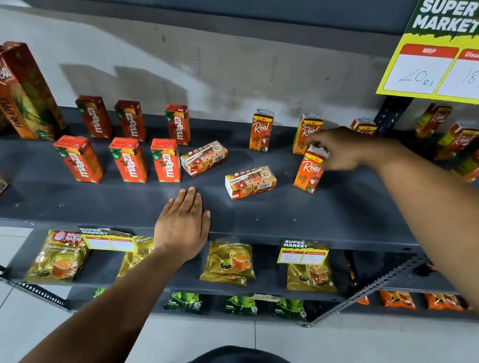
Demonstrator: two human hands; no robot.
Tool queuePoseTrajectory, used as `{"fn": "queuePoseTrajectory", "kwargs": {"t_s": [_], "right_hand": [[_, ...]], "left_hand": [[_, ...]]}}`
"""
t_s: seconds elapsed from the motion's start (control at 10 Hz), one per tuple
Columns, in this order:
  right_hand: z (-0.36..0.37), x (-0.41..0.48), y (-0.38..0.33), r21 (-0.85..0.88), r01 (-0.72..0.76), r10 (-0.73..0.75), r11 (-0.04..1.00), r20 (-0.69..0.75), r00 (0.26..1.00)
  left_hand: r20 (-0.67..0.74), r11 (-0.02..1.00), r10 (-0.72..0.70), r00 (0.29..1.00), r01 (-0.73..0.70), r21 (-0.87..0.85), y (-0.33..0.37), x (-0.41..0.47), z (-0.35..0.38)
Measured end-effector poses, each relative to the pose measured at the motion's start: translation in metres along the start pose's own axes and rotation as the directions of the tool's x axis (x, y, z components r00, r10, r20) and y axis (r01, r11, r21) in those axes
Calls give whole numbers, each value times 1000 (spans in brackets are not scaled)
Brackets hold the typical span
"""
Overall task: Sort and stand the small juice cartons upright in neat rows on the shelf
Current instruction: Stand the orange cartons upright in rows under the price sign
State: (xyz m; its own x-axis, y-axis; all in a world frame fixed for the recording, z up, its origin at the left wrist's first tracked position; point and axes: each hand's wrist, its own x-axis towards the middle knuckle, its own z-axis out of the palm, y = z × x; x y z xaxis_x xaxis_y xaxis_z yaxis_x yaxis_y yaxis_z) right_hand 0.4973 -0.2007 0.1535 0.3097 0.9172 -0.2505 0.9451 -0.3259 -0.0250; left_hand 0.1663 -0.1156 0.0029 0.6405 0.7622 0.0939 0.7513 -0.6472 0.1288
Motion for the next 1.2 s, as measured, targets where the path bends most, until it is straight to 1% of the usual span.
{"fn": "queuePoseTrajectory", "kwargs": {"t_s": [0.1, 0.3, 0.4, 0.5, 0.6, 0.7, 0.8, 0.9, 1.0, 1.1, 1.2], "right_hand": [[3, 3, 4, -24, 29, -30, 999, -28, 999], [0, -3, -6, -3, 12, -12, 1000, 0, 1000], [-6, -14, -46, -8, 184, -182, 983, -188, 965], [3, -14, -82, -26, 301, -301, 953, -163, 940], [31, -3, -129, -95, 347, -352, 933, -40, 935], [45, 5, -149, -175, 336, -343, 925, -10, 939], [51, 14, -161, -216, 323, -322, 921, 38, 946], [51, 17, -162, -186, 326, -317, 927, 78, 945], [47, 20, -158, -137, 346, -338, 928, 78, 938], [44, 20, -155, -120, 347, -345, 930, 38, 938], [37, 21, -151, -98, 263, -273, 960, -114, 955]], "left_hand": [[0, 1000, 1, 1000, -1, -2, 0, 0, 0], [1, 1000, 5, 1000, -5, -4, 0, 0, 1], [11, 1000, 14, 1000, -14, -4, 0, 2, 0], [32, 1000, 25, 999, -25, -6, -3, 2, -2], [52, 999, 53, 997, -53, -2, -7, 0, -4], [57, 998, 58, 997, -58, -1, -8, 0, -4], [62, 999, 52, 997, -52, 6, -7, 0, -4], [68, 999, 53, 996, -54, 9, -7, 1, -3], [69, 999, 53, 996, -54, 8, -8, 1, -3], [65, 998, 54, 996, -55, 6, -8, 1, -2], [62, 998, 55, 997, -55, 6, -8, 1, -1]]}}
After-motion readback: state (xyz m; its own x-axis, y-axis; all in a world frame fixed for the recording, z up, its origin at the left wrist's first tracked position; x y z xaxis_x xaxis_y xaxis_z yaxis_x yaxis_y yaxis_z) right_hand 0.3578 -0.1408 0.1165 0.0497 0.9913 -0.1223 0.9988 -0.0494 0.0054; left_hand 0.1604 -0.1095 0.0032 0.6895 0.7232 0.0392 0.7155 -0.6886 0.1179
